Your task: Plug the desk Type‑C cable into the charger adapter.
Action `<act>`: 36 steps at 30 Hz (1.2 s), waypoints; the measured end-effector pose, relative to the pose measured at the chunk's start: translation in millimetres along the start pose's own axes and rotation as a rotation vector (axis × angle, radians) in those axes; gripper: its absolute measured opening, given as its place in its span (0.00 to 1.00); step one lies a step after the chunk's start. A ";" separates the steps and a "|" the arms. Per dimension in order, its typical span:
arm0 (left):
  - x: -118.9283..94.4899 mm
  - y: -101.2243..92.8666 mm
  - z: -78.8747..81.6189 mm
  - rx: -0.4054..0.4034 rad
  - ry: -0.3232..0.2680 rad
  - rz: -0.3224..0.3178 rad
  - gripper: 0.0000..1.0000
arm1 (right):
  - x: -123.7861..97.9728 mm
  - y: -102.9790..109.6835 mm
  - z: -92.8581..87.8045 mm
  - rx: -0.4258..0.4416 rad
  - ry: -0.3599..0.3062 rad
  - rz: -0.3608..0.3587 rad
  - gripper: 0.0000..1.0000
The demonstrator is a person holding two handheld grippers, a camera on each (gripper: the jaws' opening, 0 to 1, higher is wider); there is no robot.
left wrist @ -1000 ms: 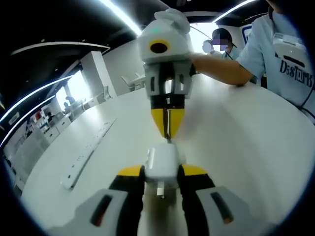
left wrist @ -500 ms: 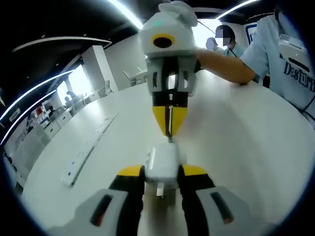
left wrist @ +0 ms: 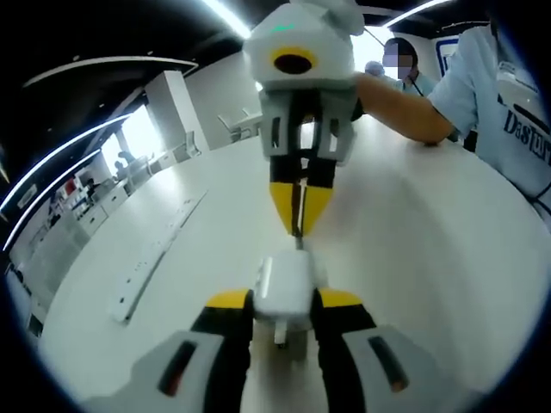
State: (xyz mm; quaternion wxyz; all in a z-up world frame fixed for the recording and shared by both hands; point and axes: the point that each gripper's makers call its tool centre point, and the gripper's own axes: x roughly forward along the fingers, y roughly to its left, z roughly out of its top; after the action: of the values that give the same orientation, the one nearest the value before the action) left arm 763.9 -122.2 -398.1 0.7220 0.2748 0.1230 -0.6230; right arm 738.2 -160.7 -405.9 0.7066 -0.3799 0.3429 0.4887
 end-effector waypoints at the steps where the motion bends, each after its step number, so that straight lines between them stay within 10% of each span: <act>1: 0.4 0.1 0.2 0.000 0.001 0.001 0.29 | -0.2 -0.2 -0.3 -0.001 0.004 -0.002 0.06; 36: 7.4 0.0 2.6 -0.019 0.028 0.013 0.28 | -2.2 -3.5 -2.9 -0.029 0.101 -0.064 0.06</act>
State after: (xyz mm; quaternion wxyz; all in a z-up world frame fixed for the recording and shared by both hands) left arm 764.9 -129.8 -399.9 0.7267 0.2774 0.1373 -0.6133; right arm 740.6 -165.0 -404.7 0.6981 -0.4252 0.3587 0.4509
